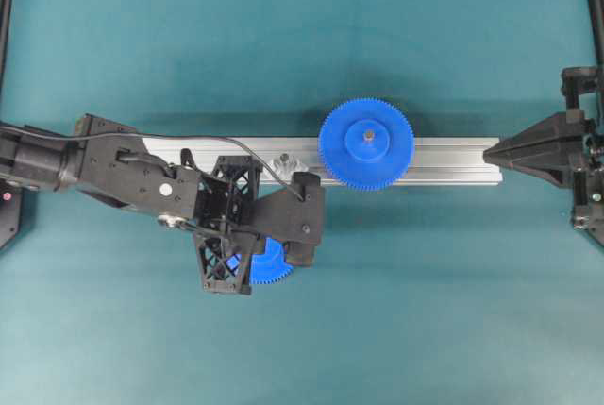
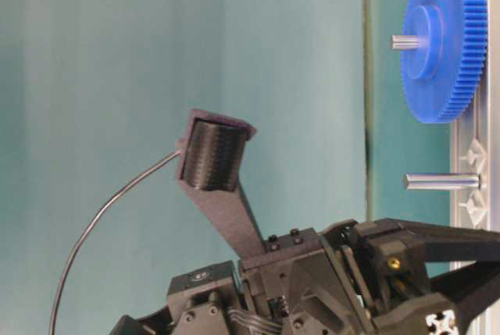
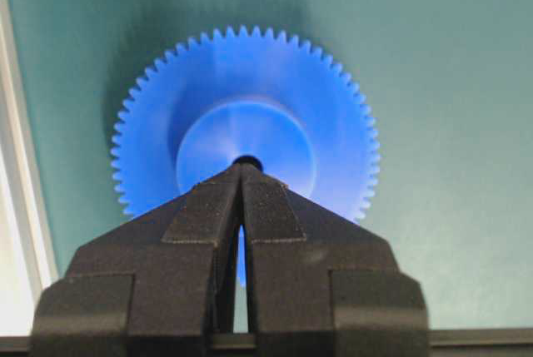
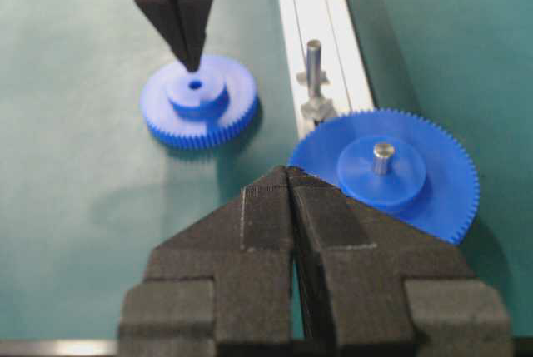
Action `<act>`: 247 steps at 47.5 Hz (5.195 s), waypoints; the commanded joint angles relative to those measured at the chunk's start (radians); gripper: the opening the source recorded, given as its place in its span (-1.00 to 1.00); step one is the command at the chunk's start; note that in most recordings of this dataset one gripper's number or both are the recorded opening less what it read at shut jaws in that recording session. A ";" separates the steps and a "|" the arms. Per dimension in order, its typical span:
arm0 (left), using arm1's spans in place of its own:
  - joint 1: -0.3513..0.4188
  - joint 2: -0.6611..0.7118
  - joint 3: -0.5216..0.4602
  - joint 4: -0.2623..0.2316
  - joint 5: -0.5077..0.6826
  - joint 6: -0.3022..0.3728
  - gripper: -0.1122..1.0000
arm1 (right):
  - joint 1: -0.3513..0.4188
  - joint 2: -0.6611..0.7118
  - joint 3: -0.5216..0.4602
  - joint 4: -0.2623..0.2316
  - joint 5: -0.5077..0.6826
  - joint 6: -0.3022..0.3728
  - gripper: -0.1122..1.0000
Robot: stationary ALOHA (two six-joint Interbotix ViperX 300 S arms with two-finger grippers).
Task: Find the location of the shaft and insert the small gear.
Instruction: 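Lower the left gripper and grip the small blue gear's hub, then lift the small blue gear and carry it toward the empty shaft, then align the gear's bore above the empty shaft beside the large gear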
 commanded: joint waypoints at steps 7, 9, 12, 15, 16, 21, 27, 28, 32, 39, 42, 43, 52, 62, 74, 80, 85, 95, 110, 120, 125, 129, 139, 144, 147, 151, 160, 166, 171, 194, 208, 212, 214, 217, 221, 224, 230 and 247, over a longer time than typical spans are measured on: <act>-0.005 -0.003 -0.037 0.003 0.005 0.002 -0.37 | -0.002 0.002 -0.009 0.003 -0.005 0.011 -0.77; -0.005 -0.002 -0.037 0.003 0.006 0.000 -0.19 | -0.002 0.002 -0.009 0.003 -0.006 0.011 -0.77; -0.005 -0.002 -0.037 0.003 0.006 -0.008 0.12 | -0.002 0.002 -0.009 0.003 -0.005 0.009 -0.77; -0.005 0.002 -0.037 0.003 0.011 -0.011 0.45 | 0.000 0.002 -0.009 0.003 -0.005 0.009 -0.77; -0.005 0.003 -0.037 0.003 0.012 -0.011 0.54 | -0.002 0.002 -0.009 0.003 -0.005 0.011 -0.77; -0.005 0.017 -0.043 0.003 0.028 -0.009 0.87 | -0.002 0.002 -0.009 0.003 -0.005 0.011 -0.77; -0.005 0.026 -0.052 0.003 0.031 -0.009 0.88 | -0.002 0.002 -0.009 0.003 -0.005 0.009 -0.77; -0.005 0.026 -0.054 0.003 0.031 -0.009 0.87 | -0.002 0.002 -0.009 0.003 -0.005 0.011 -0.77; -0.005 0.032 -0.061 0.003 0.031 -0.009 0.88 | -0.002 0.002 -0.009 0.003 -0.006 0.009 -0.77; -0.005 0.040 -0.061 0.003 0.031 -0.009 0.88 | 0.000 0.002 -0.008 0.003 -0.006 0.011 -0.77; -0.005 0.043 -0.061 0.003 0.029 -0.009 0.88 | -0.002 0.002 -0.008 0.003 -0.005 0.011 -0.77; -0.005 0.044 -0.061 0.003 0.029 -0.009 0.88 | -0.002 0.002 -0.008 0.003 -0.005 0.011 -0.77; -0.005 0.060 -0.060 0.003 0.026 -0.012 0.88 | -0.002 0.002 -0.006 0.003 -0.005 0.011 -0.77; -0.005 0.072 -0.061 0.003 0.008 -0.015 0.88 | 0.000 0.002 -0.006 0.003 -0.005 0.011 -0.77; -0.005 0.084 -0.057 0.003 0.005 -0.017 0.88 | -0.002 0.002 -0.003 0.005 -0.005 0.011 -0.77; -0.005 0.094 -0.054 0.003 0.012 -0.018 0.86 | -0.002 0.002 -0.003 0.006 -0.005 0.011 -0.77; -0.005 0.112 -0.057 0.003 0.038 -0.015 0.77 | -0.002 0.002 -0.002 0.005 -0.005 0.011 -0.77; -0.005 0.112 -0.058 0.003 0.077 -0.003 0.34 | -0.002 0.000 -0.003 0.005 -0.005 0.011 -0.77; -0.005 0.109 -0.061 0.008 0.080 0.002 0.33 | 0.000 -0.003 -0.002 0.005 -0.005 0.011 -0.77; -0.005 0.095 -0.067 0.008 0.080 0.003 0.33 | -0.002 -0.005 -0.002 0.005 -0.005 0.011 -0.77; -0.005 0.080 -0.074 0.008 0.080 0.003 0.34 | -0.002 -0.005 -0.003 0.005 -0.005 0.011 -0.77; -0.005 0.067 -0.078 0.008 0.081 0.003 0.34 | -0.002 -0.005 -0.002 0.005 -0.005 0.011 -0.77; -0.005 0.044 -0.109 0.008 0.130 0.003 0.33 | -0.002 -0.005 -0.002 0.005 -0.005 0.011 -0.77; -0.005 0.035 -0.127 0.008 0.156 0.005 0.34 | -0.002 -0.005 -0.002 0.005 -0.005 0.011 -0.77; -0.005 0.029 -0.137 0.009 0.161 0.006 0.33 | -0.002 -0.005 0.000 0.005 -0.005 0.011 -0.77; -0.003 0.014 -0.147 0.011 0.164 0.006 0.33 | -0.002 -0.005 0.000 0.005 -0.005 0.011 -0.77; -0.002 -0.005 -0.175 0.014 0.209 0.031 0.33 | -0.002 -0.005 0.000 0.005 -0.005 0.011 -0.77; -0.002 -0.006 -0.210 0.014 0.270 0.075 0.34 | 0.000 -0.005 0.000 0.005 -0.005 0.011 -0.77; 0.011 -0.008 -0.241 0.014 0.302 0.104 0.33 | -0.002 -0.005 0.000 0.005 -0.005 0.011 -0.77; 0.078 -0.077 -0.308 0.015 0.324 0.149 0.34 | -0.002 -0.005 0.000 0.005 -0.005 0.011 -0.77; 0.106 -0.084 -0.313 0.015 0.324 0.195 0.33 | -0.002 -0.005 0.000 0.005 -0.006 0.011 -0.77; 0.118 -0.081 -0.313 0.015 0.322 0.207 0.33 | -0.002 -0.005 0.000 0.005 -0.005 0.011 -0.77; 0.121 -0.081 -0.313 0.015 0.324 0.212 0.34 | -0.002 -0.005 0.000 0.005 -0.005 0.011 -0.77; 0.129 -0.080 -0.313 0.015 0.324 0.213 0.33 | -0.002 -0.005 0.000 0.005 -0.005 0.011 -0.77; 0.138 -0.080 -0.313 0.015 0.322 0.213 0.33 | -0.002 -0.005 0.002 0.005 -0.005 0.011 -0.77; 0.143 -0.078 -0.311 0.015 0.322 0.215 0.34 | -0.002 -0.005 0.006 0.005 -0.005 0.011 -0.77; 0.156 -0.075 -0.313 0.017 0.319 0.216 0.33 | -0.012 -0.005 0.008 0.005 -0.008 0.011 -0.77; 0.178 -0.040 -0.318 0.017 0.313 0.261 0.33 | -0.020 -0.005 0.008 0.005 -0.009 0.011 -0.77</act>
